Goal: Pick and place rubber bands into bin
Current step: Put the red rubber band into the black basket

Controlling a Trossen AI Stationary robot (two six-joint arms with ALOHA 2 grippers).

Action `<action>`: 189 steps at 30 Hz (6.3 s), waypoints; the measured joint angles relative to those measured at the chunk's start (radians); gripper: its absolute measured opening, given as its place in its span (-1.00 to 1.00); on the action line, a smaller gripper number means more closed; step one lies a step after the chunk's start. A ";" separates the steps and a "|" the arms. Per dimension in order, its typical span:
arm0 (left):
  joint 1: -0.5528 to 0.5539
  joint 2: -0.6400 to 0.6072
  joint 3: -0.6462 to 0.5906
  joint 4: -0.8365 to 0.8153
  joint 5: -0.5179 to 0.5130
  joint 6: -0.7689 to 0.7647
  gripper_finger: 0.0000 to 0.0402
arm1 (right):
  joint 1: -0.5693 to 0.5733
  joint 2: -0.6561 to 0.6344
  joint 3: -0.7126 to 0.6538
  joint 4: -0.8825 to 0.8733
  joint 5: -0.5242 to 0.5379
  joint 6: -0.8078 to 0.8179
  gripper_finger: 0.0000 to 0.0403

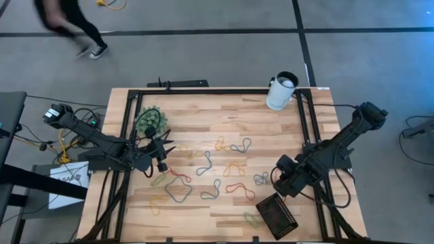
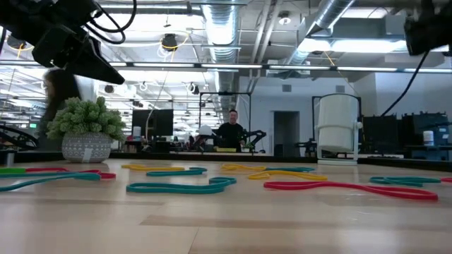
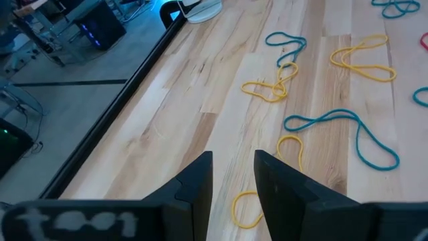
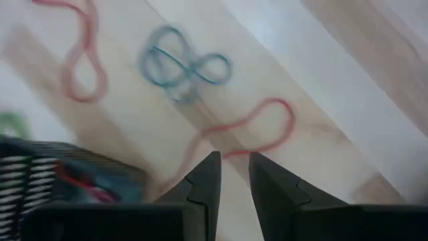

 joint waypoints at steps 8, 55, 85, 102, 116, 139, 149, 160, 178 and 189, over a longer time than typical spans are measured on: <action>0.000 0.000 0.000 0.000 0.001 0.009 -0.50 | -0.073 0.000 -0.094 0.015 0.010 0.000 -0.63; 0.000 0.000 0.000 -0.002 0.003 0.008 -0.50 | -0.180 0.239 -0.130 0.139 -0.117 -0.003 -0.68; 0.000 0.000 0.000 -0.008 0.013 0.006 -0.50 | -0.070 0.203 0.523 -0.377 0.012 0.052 -1.00; 0.000 0.000 0.000 -0.008 0.013 0.008 -0.50 | 0.103 0.216 0.733 -0.402 0.057 0.112 -1.00; 0.000 0.000 0.000 -0.008 0.013 0.006 -0.50 | 0.135 0.473 0.732 -0.304 -0.083 0.129 -1.00; 0.000 0.000 0.000 0.001 0.013 0.003 -0.50 | 0.357 0.410 0.732 -0.380 0.178 0.350 -1.00; 0.000 0.000 0.000 0.001 0.001 0.020 -0.50 | 0.364 0.426 0.731 -0.376 0.223 0.384 -1.00; 0.000 0.000 0.000 0.000 0.000 0.019 -0.50 | 0.350 0.426 0.580 -0.191 0.253 0.391 -1.00; 0.000 0.000 0.000 0.001 -0.003 0.041 -0.50 | 0.228 0.426 0.244 0.180 0.137 0.265 -1.00; 0.000 0.000 0.000 0.002 -0.003 0.040 -0.50 | 0.119 0.426 0.225 0.230 -0.022 0.157 -0.90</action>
